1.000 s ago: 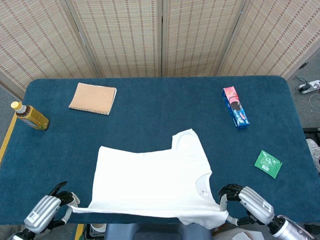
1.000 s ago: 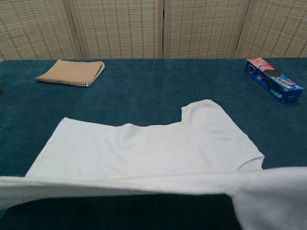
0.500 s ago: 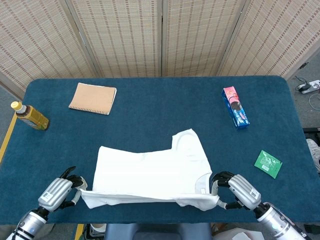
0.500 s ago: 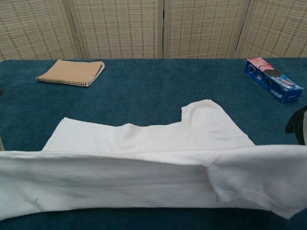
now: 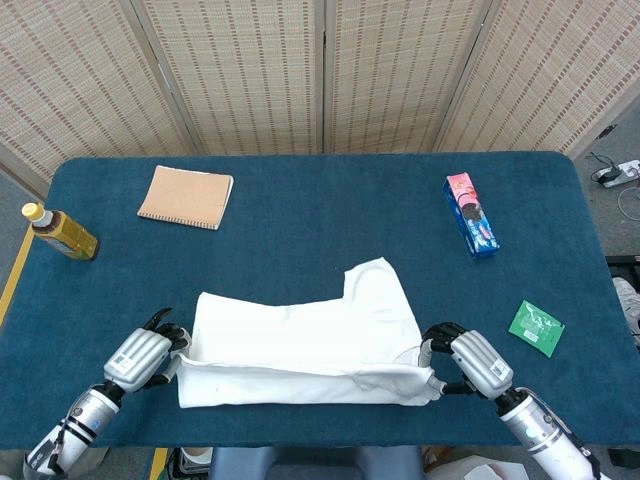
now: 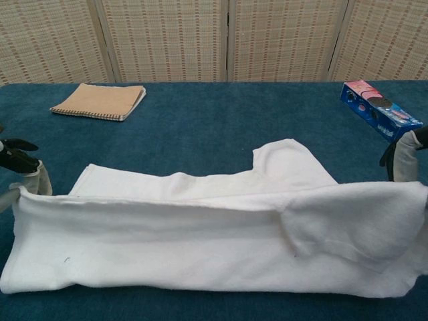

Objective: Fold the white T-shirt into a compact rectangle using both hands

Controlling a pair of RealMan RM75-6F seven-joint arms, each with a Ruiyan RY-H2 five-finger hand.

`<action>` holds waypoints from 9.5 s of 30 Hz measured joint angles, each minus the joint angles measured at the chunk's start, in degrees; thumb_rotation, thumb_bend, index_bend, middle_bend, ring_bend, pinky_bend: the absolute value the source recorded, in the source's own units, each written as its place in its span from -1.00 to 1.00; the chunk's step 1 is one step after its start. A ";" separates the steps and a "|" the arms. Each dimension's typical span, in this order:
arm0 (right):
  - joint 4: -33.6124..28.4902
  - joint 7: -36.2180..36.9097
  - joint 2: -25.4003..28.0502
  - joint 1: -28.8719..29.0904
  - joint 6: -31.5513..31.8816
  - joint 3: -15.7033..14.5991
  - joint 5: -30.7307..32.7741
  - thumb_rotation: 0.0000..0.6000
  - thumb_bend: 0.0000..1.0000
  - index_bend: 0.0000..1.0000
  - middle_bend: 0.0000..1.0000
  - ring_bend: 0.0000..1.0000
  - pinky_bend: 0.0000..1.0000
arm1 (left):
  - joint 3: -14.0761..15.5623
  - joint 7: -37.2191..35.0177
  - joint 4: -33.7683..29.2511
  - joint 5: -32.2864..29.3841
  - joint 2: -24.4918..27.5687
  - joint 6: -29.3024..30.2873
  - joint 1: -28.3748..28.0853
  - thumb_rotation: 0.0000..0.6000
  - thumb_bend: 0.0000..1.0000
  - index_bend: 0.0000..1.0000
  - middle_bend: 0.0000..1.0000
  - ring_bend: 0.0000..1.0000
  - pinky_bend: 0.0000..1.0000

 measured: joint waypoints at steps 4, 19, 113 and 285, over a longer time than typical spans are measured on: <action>0.23 -1.82 -0.28 0.10 -0.82 0.75 1.01 1.00 0.04 0.70 -0.04 -0.42 -0.48 | -1.12 2.86 0.70 -1.20 -1.17 -1.94 -1.84 1.00 0.22 0.46 -0.30 -0.48 -0.93; 2.71 -5.99 -3.63 1.68 -3.33 3.99 3.24 1.00 0.04 0.70 -0.05 -0.43 -0.48 | -4.93 12.44 3.56 -10.98 -5.63 -9.30 -8.06 1.00 0.22 0.44 -0.31 -0.50 -0.93; 20.71 -12.56 -16.51 7.69 -8.96 11.34 11.51 1.00 0.05 0.70 -0.07 -0.43 -0.48 | -9.36 16.71 6.18 -27.90 -10.15 3.39 -10.67 1.00 -0.02 -1.00 -0.77 -0.77 -0.93; -1.09 -24.75 0.32 -1.18 10.22 14.14 9.40 1.00 -0.59 -0.56 -0.62 -0.91 -0.99 | -3.72 -6.91 24.43 7.55 -3.36 11.74 -4.14 1.00 -0.59 -0.44 -0.73 -0.81 -1.00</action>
